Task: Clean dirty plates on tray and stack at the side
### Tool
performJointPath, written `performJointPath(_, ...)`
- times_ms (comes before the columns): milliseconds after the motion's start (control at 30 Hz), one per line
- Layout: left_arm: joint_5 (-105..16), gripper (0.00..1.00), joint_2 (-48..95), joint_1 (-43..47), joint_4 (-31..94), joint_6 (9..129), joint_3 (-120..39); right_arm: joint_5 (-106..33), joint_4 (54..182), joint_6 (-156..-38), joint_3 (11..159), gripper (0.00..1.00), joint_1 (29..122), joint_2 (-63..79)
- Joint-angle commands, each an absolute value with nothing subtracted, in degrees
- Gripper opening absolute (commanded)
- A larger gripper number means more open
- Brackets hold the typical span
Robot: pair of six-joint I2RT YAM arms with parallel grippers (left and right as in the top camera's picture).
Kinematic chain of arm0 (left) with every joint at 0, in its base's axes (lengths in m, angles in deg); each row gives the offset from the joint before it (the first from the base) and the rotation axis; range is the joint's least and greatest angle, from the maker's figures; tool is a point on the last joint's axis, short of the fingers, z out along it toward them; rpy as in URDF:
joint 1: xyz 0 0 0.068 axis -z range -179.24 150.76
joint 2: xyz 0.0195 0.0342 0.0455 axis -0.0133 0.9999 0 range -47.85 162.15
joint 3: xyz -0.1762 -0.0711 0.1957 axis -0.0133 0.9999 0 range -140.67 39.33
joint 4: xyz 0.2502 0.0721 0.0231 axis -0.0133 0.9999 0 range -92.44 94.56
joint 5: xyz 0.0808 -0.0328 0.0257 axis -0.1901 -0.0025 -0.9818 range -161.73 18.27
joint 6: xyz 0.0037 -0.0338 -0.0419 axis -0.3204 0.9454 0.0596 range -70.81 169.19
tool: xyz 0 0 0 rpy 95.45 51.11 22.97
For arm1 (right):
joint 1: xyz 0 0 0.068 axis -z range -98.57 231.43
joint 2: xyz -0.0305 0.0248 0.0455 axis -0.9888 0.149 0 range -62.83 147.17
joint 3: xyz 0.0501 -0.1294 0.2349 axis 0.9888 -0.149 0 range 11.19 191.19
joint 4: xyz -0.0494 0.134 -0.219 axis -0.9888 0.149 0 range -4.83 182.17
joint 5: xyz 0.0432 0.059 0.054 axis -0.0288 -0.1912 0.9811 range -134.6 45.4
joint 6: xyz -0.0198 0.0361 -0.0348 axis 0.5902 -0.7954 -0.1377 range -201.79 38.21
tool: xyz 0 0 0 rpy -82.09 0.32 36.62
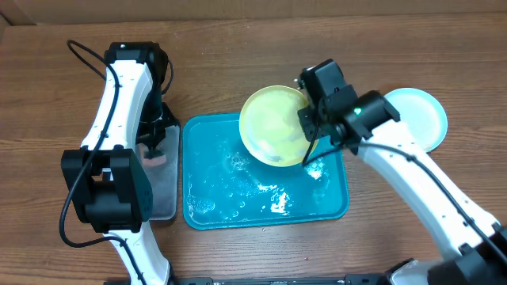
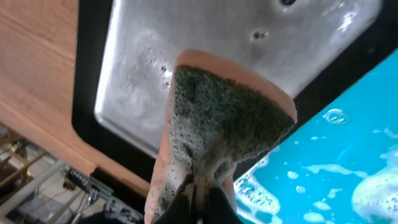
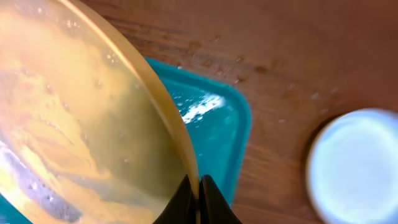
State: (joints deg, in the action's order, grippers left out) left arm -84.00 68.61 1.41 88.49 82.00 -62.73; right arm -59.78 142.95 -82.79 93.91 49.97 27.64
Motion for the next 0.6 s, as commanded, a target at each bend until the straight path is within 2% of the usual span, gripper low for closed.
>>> performJointPath(0, -84.7, 0.04, 66.8, 1.4, 86.7, 80.4, -64.0, -74.0, 142.2, -76.8, 95.7, 0.04, 45.2, 24.7)
performJointPath(267, -82.4, 0.04, 66.8, 1.6, 83.9, 78.7, -64.0, -94.3, 140.1, -71.5, 95.7, 0.04, 35.4, 24.6)
performJointPath(567, -92.9, 0.05, 65.2, 2.3, 76.5, 80.8, -57.7, -95.7, 139.6, -69.8, 95.7, 0.04, 32.3, 24.6)
